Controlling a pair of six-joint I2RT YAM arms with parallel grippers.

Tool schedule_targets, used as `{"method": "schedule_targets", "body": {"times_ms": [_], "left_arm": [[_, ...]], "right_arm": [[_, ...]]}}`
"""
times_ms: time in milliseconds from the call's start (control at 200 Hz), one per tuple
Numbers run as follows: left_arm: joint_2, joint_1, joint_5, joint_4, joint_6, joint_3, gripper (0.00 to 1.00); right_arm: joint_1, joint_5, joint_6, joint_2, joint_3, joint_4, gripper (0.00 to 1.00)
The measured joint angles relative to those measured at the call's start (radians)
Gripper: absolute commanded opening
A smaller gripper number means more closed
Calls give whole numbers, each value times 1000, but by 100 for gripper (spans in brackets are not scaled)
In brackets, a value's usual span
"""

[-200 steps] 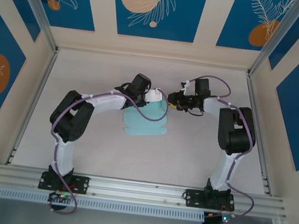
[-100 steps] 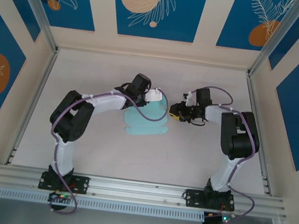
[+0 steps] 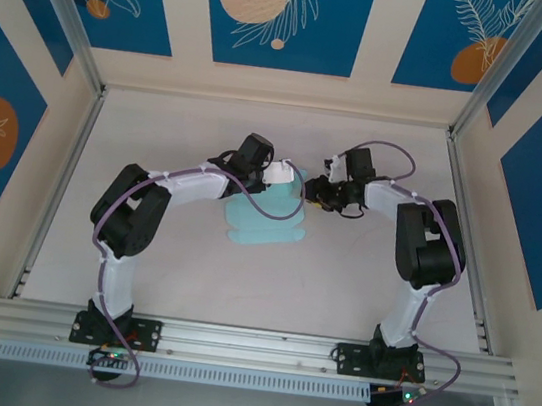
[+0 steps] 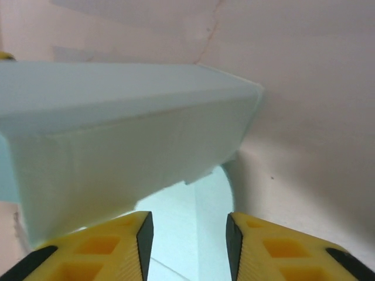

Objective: Fold the paper box

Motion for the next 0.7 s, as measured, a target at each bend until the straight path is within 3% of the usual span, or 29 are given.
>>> {"method": "schedule_targets", "body": {"times_ms": [110, 210, 300, 460, 590, 700], "left_arm": [[0, 0, -2, 3, 2, -2, 26], [0, 0, -2, 4, 2, -2, 26], [0, 0, -2, 4, 2, -2, 25], [0, 0, -2, 4, 2, -2, 25], [0, 0, -3, 4, 2, -2, 25], [0, 0, -4, 4, 2, -2, 26]], "right_arm": [[6, 39, -19, -18, -18, -14, 46], [2, 40, -42, -40, -19, -17, 53], [-5, 27, -63, -76, -26, -8, 54], [-45, -48, -73, -151, -86, 61, 50], [-114, -97, -31, -186, -142, 119, 34], [-154, -106, 9, -161, -117, 109, 31]]}}
